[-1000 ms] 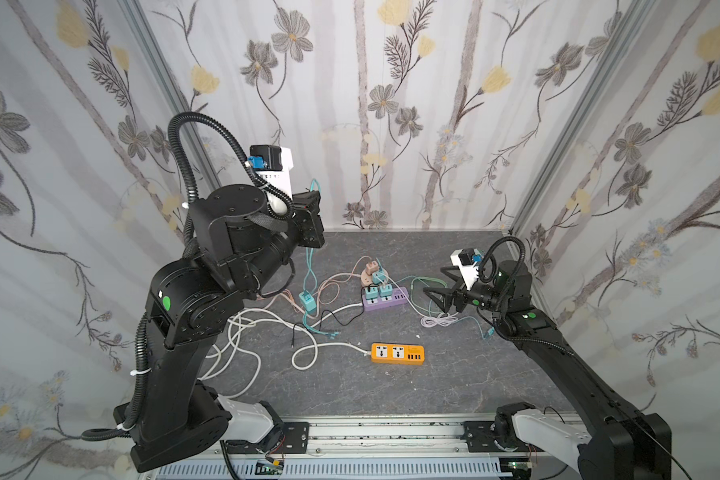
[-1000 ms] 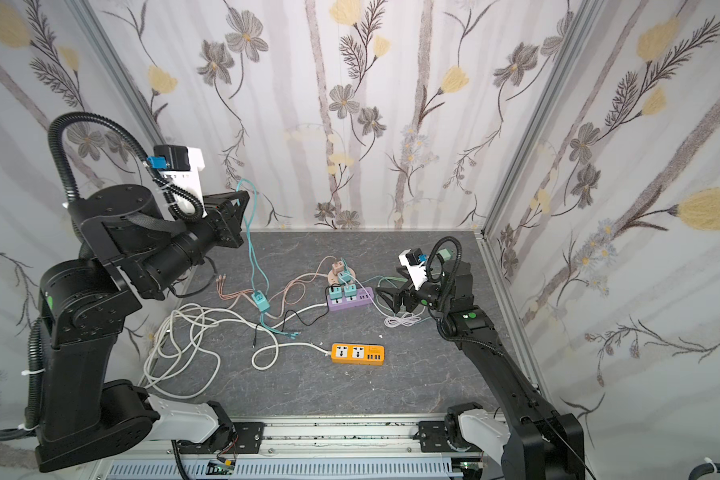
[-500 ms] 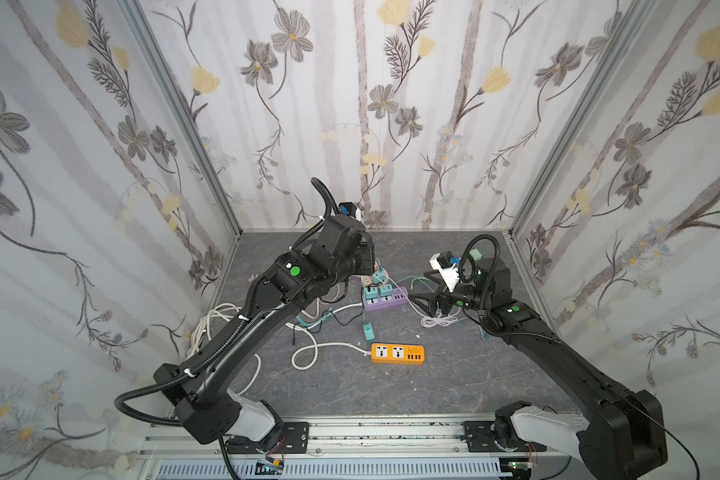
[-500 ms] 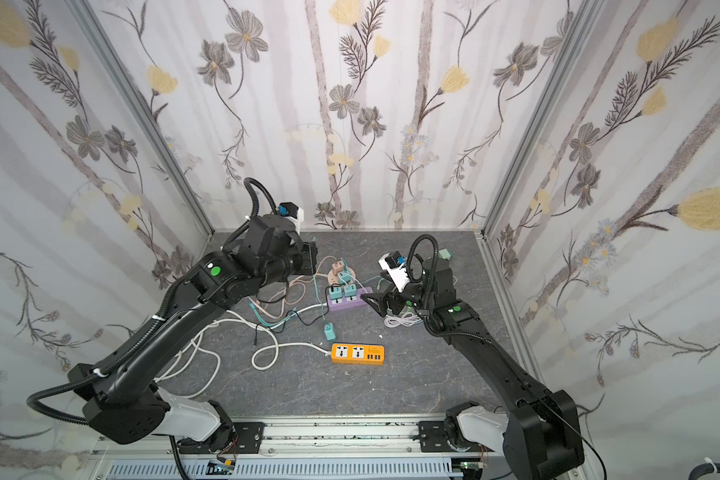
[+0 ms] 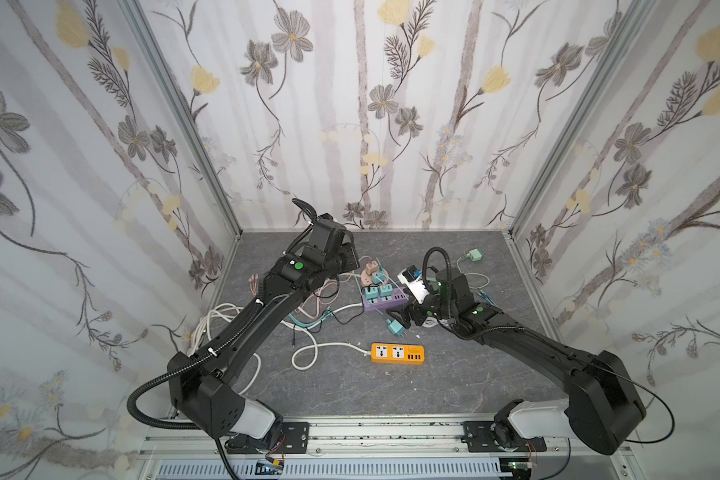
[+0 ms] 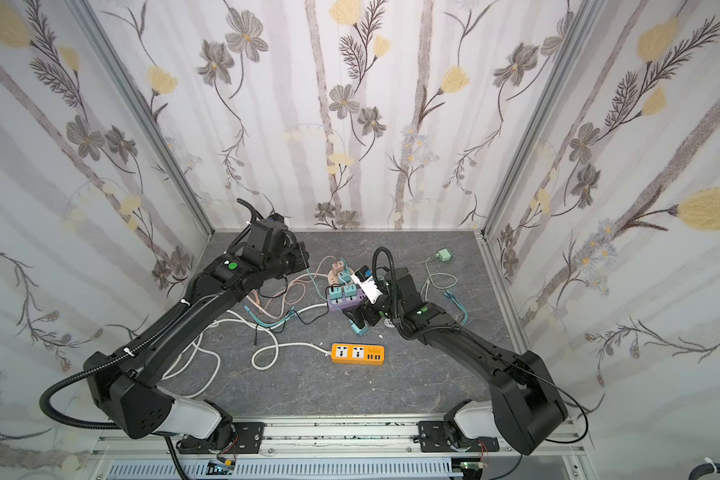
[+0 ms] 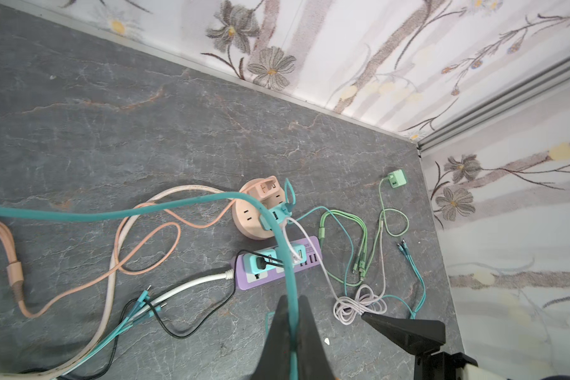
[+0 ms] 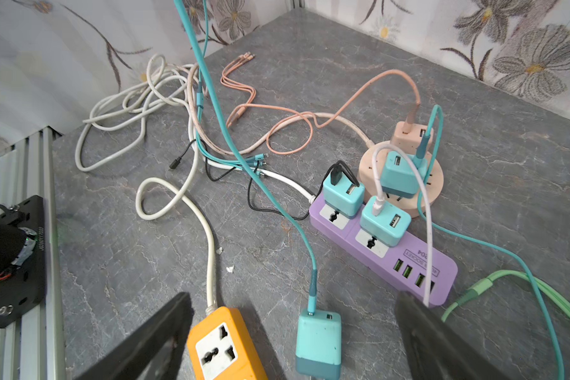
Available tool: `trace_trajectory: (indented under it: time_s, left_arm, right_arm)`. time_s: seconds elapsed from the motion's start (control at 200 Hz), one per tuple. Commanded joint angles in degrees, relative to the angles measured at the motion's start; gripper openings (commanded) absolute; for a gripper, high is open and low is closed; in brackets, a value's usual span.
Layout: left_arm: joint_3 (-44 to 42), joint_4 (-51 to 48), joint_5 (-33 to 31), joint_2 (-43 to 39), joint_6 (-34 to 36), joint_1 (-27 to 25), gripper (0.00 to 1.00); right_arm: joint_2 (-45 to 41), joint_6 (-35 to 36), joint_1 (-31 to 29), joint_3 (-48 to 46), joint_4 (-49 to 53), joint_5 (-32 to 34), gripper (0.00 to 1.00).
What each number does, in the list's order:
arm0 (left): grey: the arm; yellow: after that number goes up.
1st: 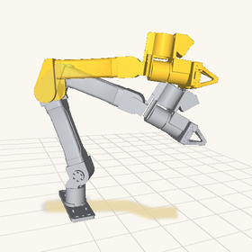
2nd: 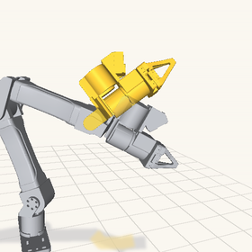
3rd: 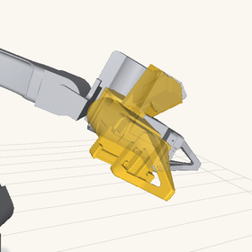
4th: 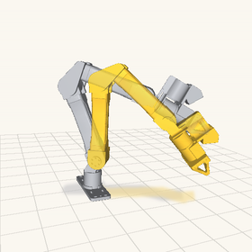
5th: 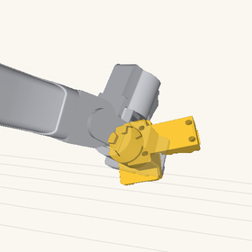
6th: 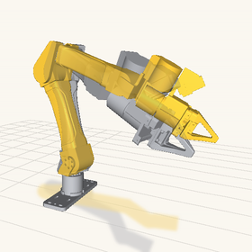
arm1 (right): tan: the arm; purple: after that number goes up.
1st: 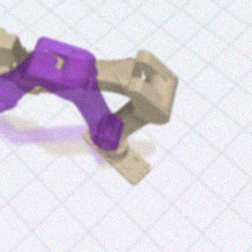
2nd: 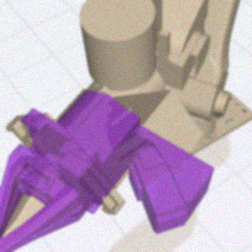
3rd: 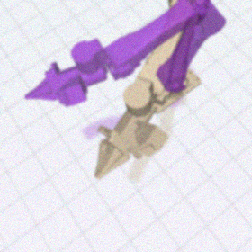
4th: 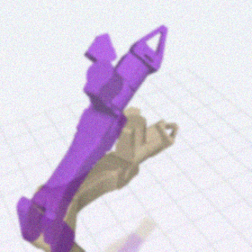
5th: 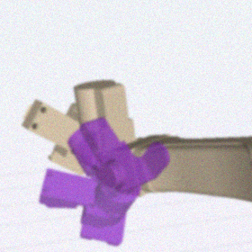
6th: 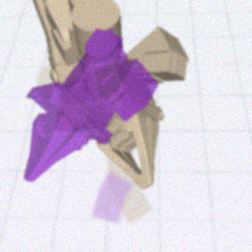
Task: Insert the plug
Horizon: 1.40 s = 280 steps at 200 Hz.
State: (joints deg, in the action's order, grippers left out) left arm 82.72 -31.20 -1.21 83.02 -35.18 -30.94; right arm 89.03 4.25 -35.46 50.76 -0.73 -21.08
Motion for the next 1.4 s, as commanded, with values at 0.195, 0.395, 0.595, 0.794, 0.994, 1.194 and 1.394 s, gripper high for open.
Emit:
trace_trajectory:
  time_s: [0.195, 0.395, 0.595, 0.794, 0.994, 1.194, 1.394]
  left_arm:
    - [-10.05, 0.35, -0.17, -7.41, -3.12, 5.5, 0.0]
    - [-14.66, 0.79, 2.7, -10.62, -3.49, 8.44, 0.0]
    - [-15.13, 0.92, 3.45, -10.6, -3.06, 9.05, 0.0]
    - [-15.46, 1.48, 4.33, -10.6, -2.79, 9.82, 0.0]
    - [-17.13, 2.69, 6.46, -10.6, -3.58, 11.37, 0.0]
    - [-19.02, 3.14, 7.45, -12.41, -3.84, 12.86, 0.0]
    - [-20.66, 2.39, 9.8, -14.9, -3.04, 16.26, 0.0]
  right_arm:
    - [13.39, 9.81, -6.49, 13.79, 19.0, 10.07, 0.92]
    - [18.36, 13.21, -6.46, 18.65, 34.34, 16.11, 0.92]
    - [23.73, 15.93, -6.7, 22.92, 42.54, 18.43, 0.89]
    - [26.59, 19.3, -7.6, 24.96, 39.48, 18.97, 0.77]
    - [30.86, 20.89, -7.78, 29.97, 43.8, 17.13, 0.71]
    - [32.37, 15.49, -8.46, 31.48, 43.76, 16.42, 0.65]
    - [34.36, 12.62, -8.81, 31.42, 42.03, 16.63, 0.61]
